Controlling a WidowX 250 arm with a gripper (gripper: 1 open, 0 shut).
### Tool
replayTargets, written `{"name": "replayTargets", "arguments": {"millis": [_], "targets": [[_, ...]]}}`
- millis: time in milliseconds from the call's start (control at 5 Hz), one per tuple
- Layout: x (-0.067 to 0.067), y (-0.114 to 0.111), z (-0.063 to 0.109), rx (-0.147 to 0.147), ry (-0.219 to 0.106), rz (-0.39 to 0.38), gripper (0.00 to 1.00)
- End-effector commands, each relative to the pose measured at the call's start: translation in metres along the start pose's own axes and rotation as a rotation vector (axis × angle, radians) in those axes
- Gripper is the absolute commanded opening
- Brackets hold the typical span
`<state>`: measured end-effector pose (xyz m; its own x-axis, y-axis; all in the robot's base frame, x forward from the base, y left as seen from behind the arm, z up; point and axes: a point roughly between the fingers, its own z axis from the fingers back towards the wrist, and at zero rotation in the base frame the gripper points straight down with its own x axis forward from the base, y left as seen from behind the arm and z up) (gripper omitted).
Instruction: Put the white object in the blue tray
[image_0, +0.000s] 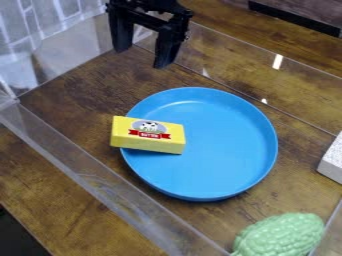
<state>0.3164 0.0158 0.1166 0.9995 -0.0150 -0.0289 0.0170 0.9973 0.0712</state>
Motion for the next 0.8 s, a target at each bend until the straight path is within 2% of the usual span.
{"name": "replayTargets", "arguments": {"millis": [0, 400, 600], "targets": [[0.003, 0.002, 0.003, 0.000, -0.023, 0.011, 1.00], [0.004, -0.025, -0.008, -0.015, 0.000, -0.040, 1.00], [0.004, -0.031, -0.014, -0.018, 0.015, -0.054, 1.00]]}}
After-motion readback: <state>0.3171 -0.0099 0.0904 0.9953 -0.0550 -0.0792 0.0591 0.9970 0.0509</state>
